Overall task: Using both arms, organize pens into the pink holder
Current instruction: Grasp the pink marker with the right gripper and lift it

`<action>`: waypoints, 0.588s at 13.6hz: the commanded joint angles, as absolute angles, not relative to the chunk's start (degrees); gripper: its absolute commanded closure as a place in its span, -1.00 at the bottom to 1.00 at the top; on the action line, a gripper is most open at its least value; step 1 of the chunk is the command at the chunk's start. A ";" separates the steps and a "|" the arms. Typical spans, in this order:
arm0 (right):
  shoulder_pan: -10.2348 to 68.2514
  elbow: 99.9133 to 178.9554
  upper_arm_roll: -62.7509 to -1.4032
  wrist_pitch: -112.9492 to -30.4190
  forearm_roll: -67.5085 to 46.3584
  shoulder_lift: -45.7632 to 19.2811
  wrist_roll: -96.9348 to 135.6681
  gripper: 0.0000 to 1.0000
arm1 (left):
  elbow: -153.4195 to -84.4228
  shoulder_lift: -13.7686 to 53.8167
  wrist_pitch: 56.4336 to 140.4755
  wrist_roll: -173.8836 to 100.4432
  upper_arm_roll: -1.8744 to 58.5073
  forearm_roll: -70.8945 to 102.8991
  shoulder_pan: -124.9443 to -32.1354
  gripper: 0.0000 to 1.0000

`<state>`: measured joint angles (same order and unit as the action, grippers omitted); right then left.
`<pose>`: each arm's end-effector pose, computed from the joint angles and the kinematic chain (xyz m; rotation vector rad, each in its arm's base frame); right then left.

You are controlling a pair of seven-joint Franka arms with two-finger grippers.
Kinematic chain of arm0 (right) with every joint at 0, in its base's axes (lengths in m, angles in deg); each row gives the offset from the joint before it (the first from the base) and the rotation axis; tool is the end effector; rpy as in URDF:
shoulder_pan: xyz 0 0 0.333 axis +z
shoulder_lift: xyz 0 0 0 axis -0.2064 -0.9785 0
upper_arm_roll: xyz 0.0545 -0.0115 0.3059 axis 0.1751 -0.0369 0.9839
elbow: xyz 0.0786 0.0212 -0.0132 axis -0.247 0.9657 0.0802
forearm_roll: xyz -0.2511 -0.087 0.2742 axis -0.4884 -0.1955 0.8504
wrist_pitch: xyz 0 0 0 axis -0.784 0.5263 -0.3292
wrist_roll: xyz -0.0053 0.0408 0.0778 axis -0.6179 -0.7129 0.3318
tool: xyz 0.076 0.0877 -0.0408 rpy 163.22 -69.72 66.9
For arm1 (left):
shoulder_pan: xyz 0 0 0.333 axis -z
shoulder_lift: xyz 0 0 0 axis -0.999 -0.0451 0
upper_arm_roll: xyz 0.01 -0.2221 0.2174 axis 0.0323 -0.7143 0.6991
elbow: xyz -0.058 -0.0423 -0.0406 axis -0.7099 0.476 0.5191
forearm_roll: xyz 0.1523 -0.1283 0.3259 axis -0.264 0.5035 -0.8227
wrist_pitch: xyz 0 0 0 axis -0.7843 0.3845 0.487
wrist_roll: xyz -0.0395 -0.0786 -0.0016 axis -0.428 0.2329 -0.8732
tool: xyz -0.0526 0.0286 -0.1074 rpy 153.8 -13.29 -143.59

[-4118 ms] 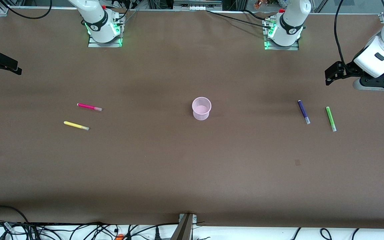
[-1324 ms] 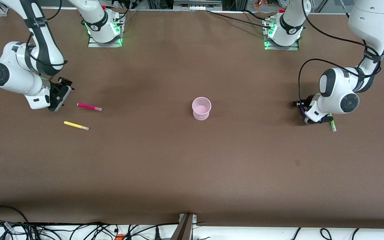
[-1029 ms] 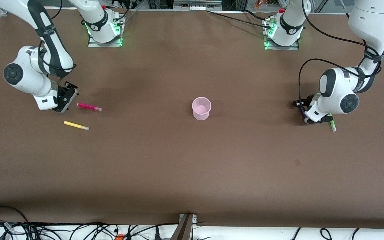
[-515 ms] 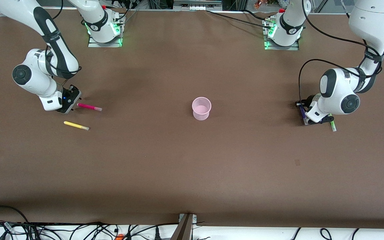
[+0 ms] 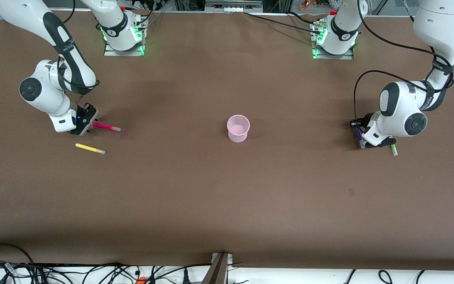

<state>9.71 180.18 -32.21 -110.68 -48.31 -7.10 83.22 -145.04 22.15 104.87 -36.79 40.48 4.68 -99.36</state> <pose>0.4718 -0.0668 0.1682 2.6906 1.6183 -0.0876 0.4851 0.0491 0.1595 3.0379 0.2824 -0.6952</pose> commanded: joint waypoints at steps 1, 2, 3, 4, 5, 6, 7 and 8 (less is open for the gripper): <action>9.80 180.86 -31.46 -112.07 -47.68 -7.09 84.38 -0.20 | -141.91 22.18 99.96 -37.30 40.31 5.69 -99.54 1.00; 9.80 180.86 -31.37 -112.07 -47.68 -7.09 84.30 -0.20 | -141.21 22.18 98.73 -37.56 40.31 5.69 -99.54 1.00; 9.80 180.86 -31.03 -112.07 -47.68 -7.09 84.30 -0.19 | -140.33 22.18 97.23 -38.09 40.23 5.78 -99.54 1.00; 9.80 180.86 -30.94 -112.07 -47.68 -7.09 84.30 -0.06 | -139.37 21.83 95.74 -38.27 40.31 5.78 -99.46 1.00; 9.80 180.86 -30.93 -112.07 -47.68 -7.09 84.30 0.09 | -138.57 21.31 94.59 -38.27 40.23 5.78 -99.46 1.00; 9.80 180.86 -30.93 -112.07 -47.68 -7.09 84.30 0.26 | -138.13 20.95 94.23 -38.09 40.23 5.78 -99.46 1.00; 9.80 180.77 -30.93 -112.07 -47.68 -7.09 84.30 0.44 | -138.04 20.34 94.32 -37.83 40.23 5.78 -99.63 1.00; 9.80 180.77 -30.93 -112.07 -47.68 -7.00 84.30 0.62 | -137.86 19.81 94.41 -37.57 40.31 5.78 -99.63 1.00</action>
<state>9.82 180.18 -31.11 -111.00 -48.31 -7.21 83.22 -139.74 21.74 95.79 -37.81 40.48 4.68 -99.36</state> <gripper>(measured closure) 0.626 0.824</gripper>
